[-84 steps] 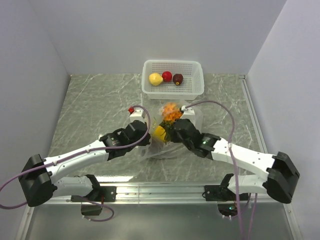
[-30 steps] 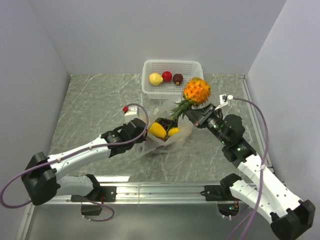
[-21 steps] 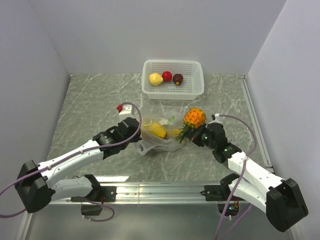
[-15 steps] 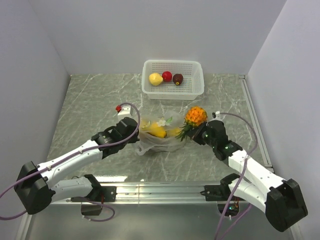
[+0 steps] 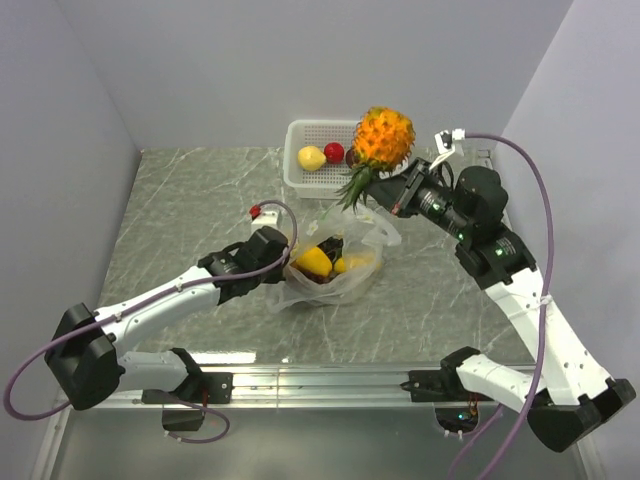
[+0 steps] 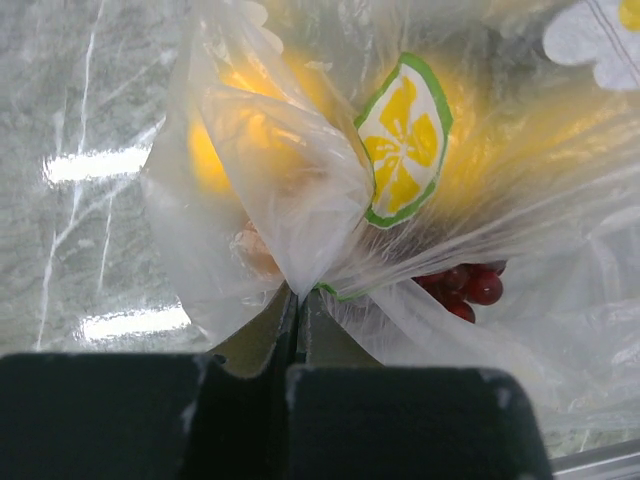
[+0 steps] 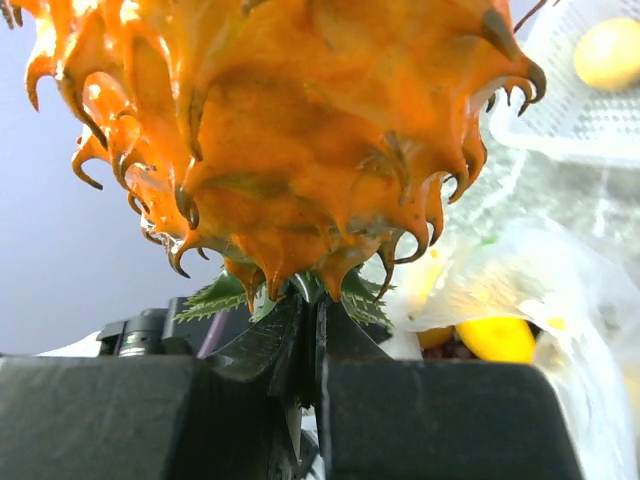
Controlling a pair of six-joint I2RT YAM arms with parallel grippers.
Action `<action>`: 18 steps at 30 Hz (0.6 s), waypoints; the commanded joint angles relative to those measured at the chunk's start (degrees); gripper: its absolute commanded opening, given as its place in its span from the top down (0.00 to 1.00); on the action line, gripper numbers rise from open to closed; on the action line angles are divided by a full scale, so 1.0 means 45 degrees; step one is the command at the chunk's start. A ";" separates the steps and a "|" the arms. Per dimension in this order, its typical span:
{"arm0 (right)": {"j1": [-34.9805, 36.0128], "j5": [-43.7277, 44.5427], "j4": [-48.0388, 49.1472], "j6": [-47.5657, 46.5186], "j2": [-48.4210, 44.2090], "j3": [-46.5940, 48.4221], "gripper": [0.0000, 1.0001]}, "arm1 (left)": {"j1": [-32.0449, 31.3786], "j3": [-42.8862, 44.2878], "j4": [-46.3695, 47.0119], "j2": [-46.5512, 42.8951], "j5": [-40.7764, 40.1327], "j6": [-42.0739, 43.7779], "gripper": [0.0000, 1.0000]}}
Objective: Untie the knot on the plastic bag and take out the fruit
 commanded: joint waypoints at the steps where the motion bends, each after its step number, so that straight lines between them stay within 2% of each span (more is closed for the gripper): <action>1: -0.0351 -0.0535 -0.0760 -0.0764 0.1061 0.1347 1.00 | 0.0061 0.1074 -0.0393 0.0154 -0.0056 0.0694 0.99; 4: -0.0957 0.0499 -0.0532 -0.1020 0.2213 0.1996 1.00 | 0.0080 0.1309 -0.0609 0.0173 0.0216 0.1104 0.99; 8: -0.2537 0.0640 0.0603 -0.0572 0.4128 0.2348 1.00 | 0.0080 0.1486 -0.0726 0.0154 0.1095 0.1903 0.99; 12: -0.2989 0.1361 0.0955 -0.0436 0.6375 0.3364 1.00 | 0.0100 0.1408 -0.0785 0.0232 0.1019 0.2510 0.99; 18: -0.3322 0.1734 0.2654 0.0365 0.9149 0.3967 1.00 | 0.0470 0.0764 0.0230 0.0134 0.1076 0.2648 0.99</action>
